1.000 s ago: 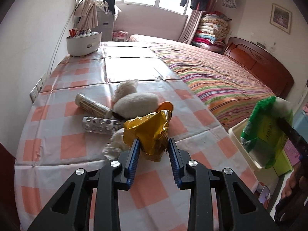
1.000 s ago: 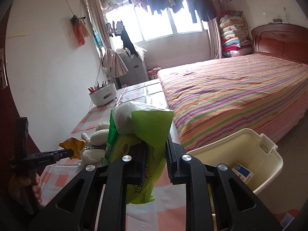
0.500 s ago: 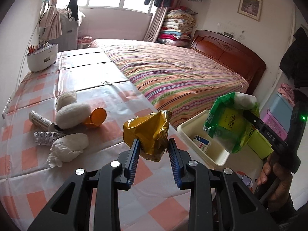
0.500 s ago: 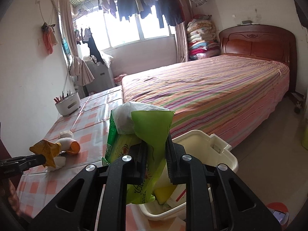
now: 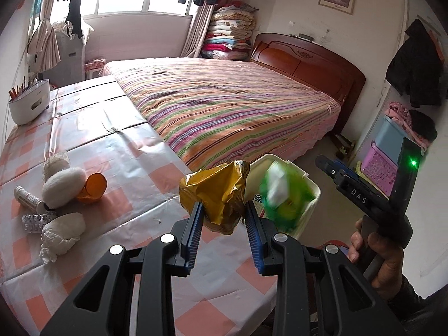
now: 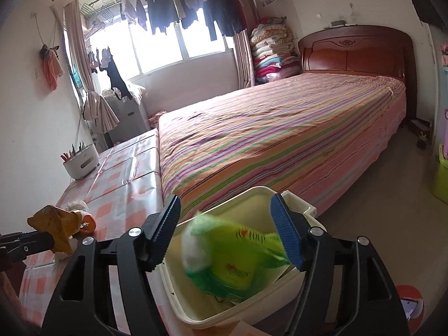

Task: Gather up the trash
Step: 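Lower the yellow wrapper into the bin and open the left gripper, then move both tools back toward the remaining items on the table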

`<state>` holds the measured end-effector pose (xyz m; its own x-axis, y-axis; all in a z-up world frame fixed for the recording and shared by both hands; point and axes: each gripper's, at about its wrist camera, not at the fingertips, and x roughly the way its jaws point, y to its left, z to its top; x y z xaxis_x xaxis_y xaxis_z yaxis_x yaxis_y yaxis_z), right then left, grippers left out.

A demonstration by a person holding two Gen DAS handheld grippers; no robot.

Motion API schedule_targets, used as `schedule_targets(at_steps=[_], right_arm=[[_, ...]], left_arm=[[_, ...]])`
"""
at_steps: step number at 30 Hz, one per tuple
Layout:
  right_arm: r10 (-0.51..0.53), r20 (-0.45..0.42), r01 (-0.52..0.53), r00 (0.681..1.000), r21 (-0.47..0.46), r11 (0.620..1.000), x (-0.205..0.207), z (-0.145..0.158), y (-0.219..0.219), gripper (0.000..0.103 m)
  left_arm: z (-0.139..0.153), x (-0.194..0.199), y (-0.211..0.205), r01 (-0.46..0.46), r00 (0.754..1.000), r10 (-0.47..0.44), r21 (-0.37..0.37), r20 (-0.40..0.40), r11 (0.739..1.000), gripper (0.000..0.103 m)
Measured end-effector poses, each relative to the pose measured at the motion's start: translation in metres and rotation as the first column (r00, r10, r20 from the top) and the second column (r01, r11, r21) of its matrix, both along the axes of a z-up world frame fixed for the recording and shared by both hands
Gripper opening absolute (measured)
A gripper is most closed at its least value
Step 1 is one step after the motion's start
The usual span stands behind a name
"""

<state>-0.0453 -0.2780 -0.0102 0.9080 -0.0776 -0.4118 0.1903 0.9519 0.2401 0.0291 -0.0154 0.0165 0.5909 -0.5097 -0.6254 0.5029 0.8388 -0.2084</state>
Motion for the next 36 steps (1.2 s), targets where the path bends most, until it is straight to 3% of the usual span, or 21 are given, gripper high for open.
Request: schedule_targets(at_steps=[6, 13, 24, 26, 28, 31, 36], right_arm=[[-0.043, 0.064, 0.037, 0.997, 0.09, 0.995, -0.017, 0.006, -0.021, 0.097], [-0.096, 0.11, 0.066, 0.989, 0.25, 0.966, -0.033, 0.006, -0.05, 0.097], [-0.123, 0.108, 0.088, 0.986, 0.286, 0.954, -0.043, 0.002, -0.062, 0.097], [-0.134, 0.1, 0.101, 0.986, 0.287, 0.953, -0.043, 0.001, -0.064, 0.097], [-0.143, 0.095, 0.112, 0.985, 0.276, 0.955, -0.046, 0.0, -0.066, 0.097], [-0.141, 0.097, 0.11, 0.985, 0.273, 0.956, -0.047, 0.0, -0.066, 0.097], [-0.127, 0.104, 0.095, 0.986, 0.269, 0.958, -0.049, 0.003, -0.062, 0.097]], left_arm=[[0.0, 0.003, -0.018, 0.033, 0.999, -0.033, 0.003, -0.003, 0.999, 0.03], [0.001, 0.009, -0.044, 0.091, 0.996, -0.091, 0.001, -0.016, 0.996, 0.03], [-0.011, 0.026, -0.099, 0.174, 0.984, -0.173, 0.032, -0.04, 0.984, 0.034], [-0.013, 0.029, -0.108, 0.182, 0.983, -0.18, 0.041, -0.042, 0.982, 0.038], [-0.015, 0.03, -0.114, 0.186, 0.982, -0.184, 0.039, -0.041, 0.982, 0.057], [-0.016, 0.029, -0.119, 0.182, 0.983, -0.18, 0.046, -0.031, 0.982, 0.072], [-0.017, 0.026, -0.114, 0.169, 0.985, -0.166, 0.049, -0.052, 0.984, 0.076]])
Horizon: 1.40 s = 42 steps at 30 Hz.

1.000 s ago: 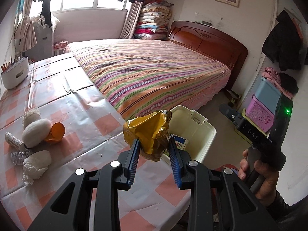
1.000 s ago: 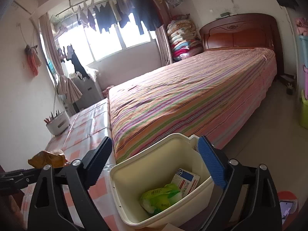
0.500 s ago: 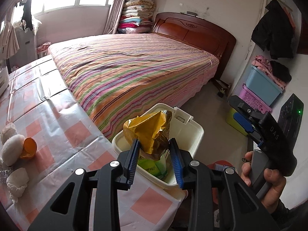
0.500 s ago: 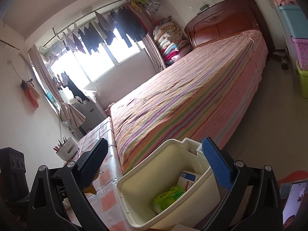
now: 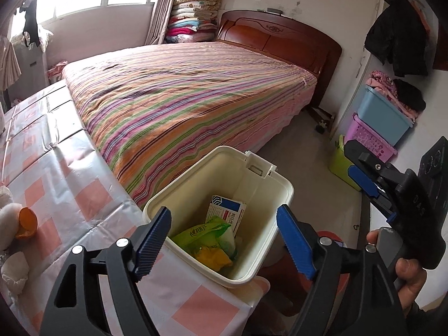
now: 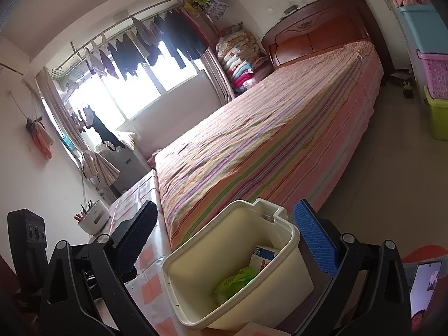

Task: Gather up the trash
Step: 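Move both tools back toward the remaining items on the table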

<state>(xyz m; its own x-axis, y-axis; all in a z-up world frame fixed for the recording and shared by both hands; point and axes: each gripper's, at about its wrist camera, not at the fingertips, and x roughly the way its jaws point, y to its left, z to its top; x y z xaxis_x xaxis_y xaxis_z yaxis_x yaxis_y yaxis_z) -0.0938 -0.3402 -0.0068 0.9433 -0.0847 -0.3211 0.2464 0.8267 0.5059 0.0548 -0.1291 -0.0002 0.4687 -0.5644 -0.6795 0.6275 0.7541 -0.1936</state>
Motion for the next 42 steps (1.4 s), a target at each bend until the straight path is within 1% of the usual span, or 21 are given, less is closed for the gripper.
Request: schedule_targets(at_steps=[2, 5, 8, 10, 14, 17, 21, 24, 28, 30, 33, 36, 37, 38, 42], right_arm=[[0.014, 0.002, -0.014, 1.0, 0.003, 1.0, 0.001, 0.0, 0.003, 0.097], [0.051, 0.0, -0.051, 0.999, 0.0, 0.999, 0.006, 0.0, 0.012, 0.097], [0.104, 0.0, -0.104, 0.995, -0.004, 0.995, 0.013, 0.002, 0.026, 0.097], [0.147, -0.003, -0.147, 0.989, 0.0, 0.989, 0.019, 0.002, 0.036, 0.097], [0.24, -0.029, -0.24, 0.97, -0.012, 0.971, 0.038, 0.001, 0.069, 0.097], [0.305, -0.05, -0.306, 0.951, -0.021, 0.952, 0.05, -0.001, 0.097, 0.097], [0.383, -0.069, -0.385, 0.921, -0.028, 0.922, 0.064, -0.003, 0.131, 0.097], [0.453, -0.096, -0.458, 0.887, -0.04, 0.888, 0.075, -0.004, 0.162, 0.097], [0.526, -0.12, -0.535, 0.842, -0.061, 0.843, 0.086, -0.001, 0.196, 0.097], [0.568, -0.13, -0.579, 0.813, -0.08, 0.811, 0.092, 0.003, 0.212, 0.097], [0.635, -0.15, -0.652, 0.758, -0.118, 0.749, 0.104, 0.011, 0.236, 0.097], [0.713, -0.163, -0.731, 0.682, -0.12, 0.672, 0.121, 0.017, 0.259, 0.097], [0.727, -0.17, -0.747, 0.665, -0.121, 0.654, 0.125, 0.017, 0.264, 0.097], [0.744, -0.188, -0.767, 0.642, -0.127, 0.629, 0.132, 0.016, 0.274, 0.097], [0.783, -0.242, -0.819, 0.573, -0.157, 0.552, 0.152, 0.012, 0.3, 0.097]], left_arm=[[0.001, -0.002, 0.009, -0.02, 1.0, 0.02, -0.005, 0.003, 1.0, 0.076], [0.003, -0.008, 0.027, -0.067, 0.997, 0.067, 0.008, 0.037, 0.998, 0.076], [0.003, -0.017, 0.053, -0.129, 0.989, 0.128, 0.016, 0.078, 0.991, 0.076], [0.001, -0.021, 0.072, -0.175, 0.981, 0.174, 0.014, 0.087, 0.984, 0.076], [-0.002, -0.033, 0.113, -0.276, 0.955, 0.273, 0.009, 0.115, 0.961, 0.076], [-0.005, -0.041, 0.143, -0.351, 0.929, 0.347, 0.003, 0.129, 0.936, 0.076], [-0.012, -0.05, 0.183, -0.442, 0.891, 0.441, -0.016, 0.11, 0.897, 0.076], [-0.019, -0.055, 0.212, -0.51, 0.856, 0.51, -0.017, 0.089, 0.86, 0.076], [-0.025, -0.064, 0.245, -0.578, 0.814, 0.579, -0.029, 0.058, 0.816, 0.076], [-0.027, -0.07, 0.262, -0.608, 0.792, 0.609, -0.042, 0.041, 0.793, 0.076], [-0.028, -0.079, 0.283, -0.649, 0.758, 0.652, -0.058, 0.028, 0.758, 0.076], [-0.032, -0.089, 0.299, -0.681, 0.73, 0.683, -0.077, 0.012, 0.729, 0.076], [-0.034, -0.092, 0.305, -0.692, 0.72, 0.694, -0.078, 0.003, 0.718, 0.076], [-0.035, -0.094, 0.309, -0.7, 0.712, 0.702, -0.08, -0.001, 0.71, 0.076], [-0.04, -0.107, 0.325, -0.728, 0.683, 0.73, -0.082, -0.008, 0.68, 0.076]])
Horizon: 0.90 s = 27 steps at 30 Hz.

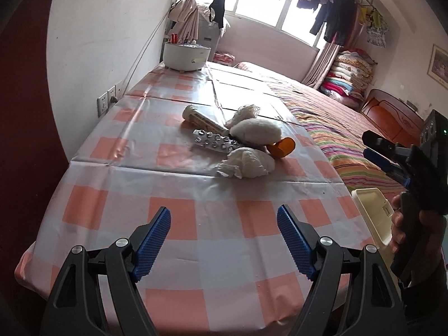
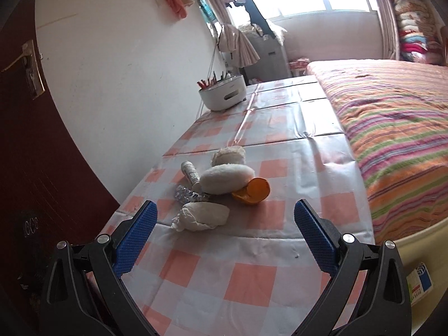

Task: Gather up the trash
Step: 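Move both tools back toward the remaining items on the table, then grasp the white fluffy toy with the right gripper and lift it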

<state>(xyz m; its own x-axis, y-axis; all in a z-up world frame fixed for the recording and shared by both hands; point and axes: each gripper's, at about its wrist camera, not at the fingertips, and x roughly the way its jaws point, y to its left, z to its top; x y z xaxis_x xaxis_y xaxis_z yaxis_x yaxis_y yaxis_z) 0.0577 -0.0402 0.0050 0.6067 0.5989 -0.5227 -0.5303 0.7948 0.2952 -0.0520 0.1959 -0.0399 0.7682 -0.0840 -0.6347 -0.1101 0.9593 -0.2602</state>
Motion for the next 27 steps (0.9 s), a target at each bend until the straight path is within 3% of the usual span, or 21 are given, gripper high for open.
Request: schedule_targets(at_steps=[13, 16, 22, 27], right_arm=[[0.159, -0.012, -0.158, 0.987, -0.231, 0.96, 0.059, -0.018, 0.077, 0.097], [0.151, -0.024, -0.152, 0.988, -0.272, 0.95, 0.076, -0.025, 0.088, 0.097], [0.107, -0.1, -0.129, 0.989, -0.253, 0.959, 0.108, -0.039, 0.103, 0.097], [0.066, -0.124, -0.103, 0.99, -0.323, 0.941, 0.125, -0.055, 0.122, 0.097]], left_arm=[[-0.019, -0.024, 0.034, -0.092, 0.995, 0.09, -0.05, -0.044, 0.994, 0.076], [-0.023, -0.028, 0.037, -0.105, 0.994, 0.103, -0.052, -0.046, 0.993, 0.076], [-0.028, -0.032, 0.044, -0.127, 0.991, 0.123, -0.068, -0.062, 0.99, 0.076], [-0.031, -0.032, 0.046, -0.129, 0.99, 0.124, -0.073, -0.07, 0.989, 0.076]])
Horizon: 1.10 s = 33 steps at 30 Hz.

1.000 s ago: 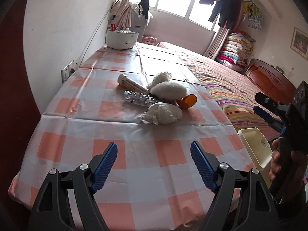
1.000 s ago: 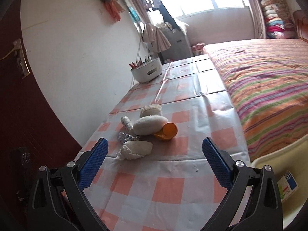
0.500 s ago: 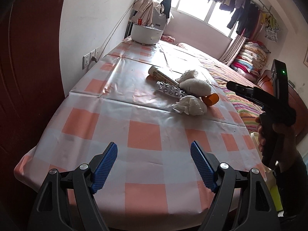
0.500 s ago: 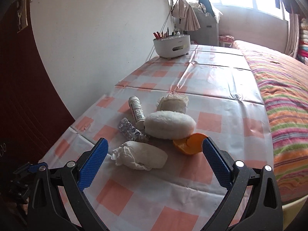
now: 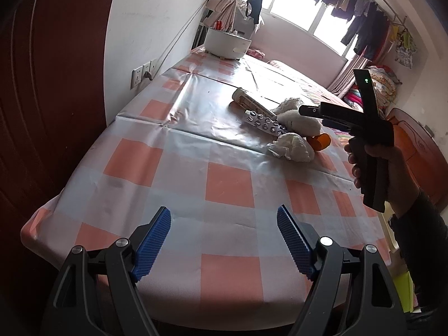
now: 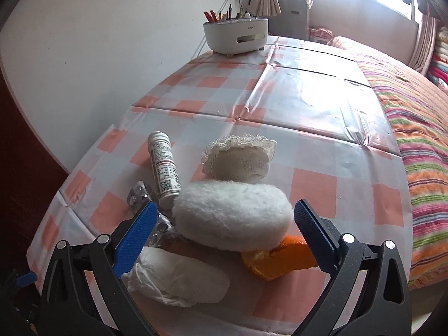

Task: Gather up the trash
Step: 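Grasp the white fluffy toy with the right gripper and lift it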

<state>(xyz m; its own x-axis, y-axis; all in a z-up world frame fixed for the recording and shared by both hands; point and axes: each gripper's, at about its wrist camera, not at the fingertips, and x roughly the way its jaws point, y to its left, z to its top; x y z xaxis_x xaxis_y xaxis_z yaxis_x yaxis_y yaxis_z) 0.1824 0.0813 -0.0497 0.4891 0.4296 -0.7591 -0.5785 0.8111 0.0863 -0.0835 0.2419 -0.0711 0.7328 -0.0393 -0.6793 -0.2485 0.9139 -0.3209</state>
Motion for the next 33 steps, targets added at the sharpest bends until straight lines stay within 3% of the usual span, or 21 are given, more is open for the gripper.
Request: schedule_targets(at_steps=[6, 14, 23, 33], right_arm=[[-0.048, -0.022, 0.046, 0.999, -0.066, 0.997, 0.011, -0.015, 0.008, 0.096], [-0.018, 0.02, 0.019, 1.0, -0.055, 0.998, 0.0, -0.009, 0.011, 0.074], [-0.028, -0.003, 0.028, 1.0, 0.099, 0.995, -0.031, 0.003, -0.024, 0.071], [-0.052, -0.023, 0.056, 0.998, 0.278, 0.959, -0.098, 0.029, -0.085, 0.071]], left_arm=[[-0.003, -0.001, 0.0, 0.0, 1.0, 0.0, -0.001, -0.012, 1.0, 0.076], [-0.006, 0.001, 0.0, 0.004, 1.0, -0.004, -0.004, -0.025, 1.0, 0.076], [-0.005, 0.007, -0.007, 0.031, 0.999, -0.031, 0.008, -0.033, 0.999, 0.076], [0.003, 0.028, -0.03, 0.12, 0.992, -0.118, 0.039, -0.033, 0.992, 0.076]])
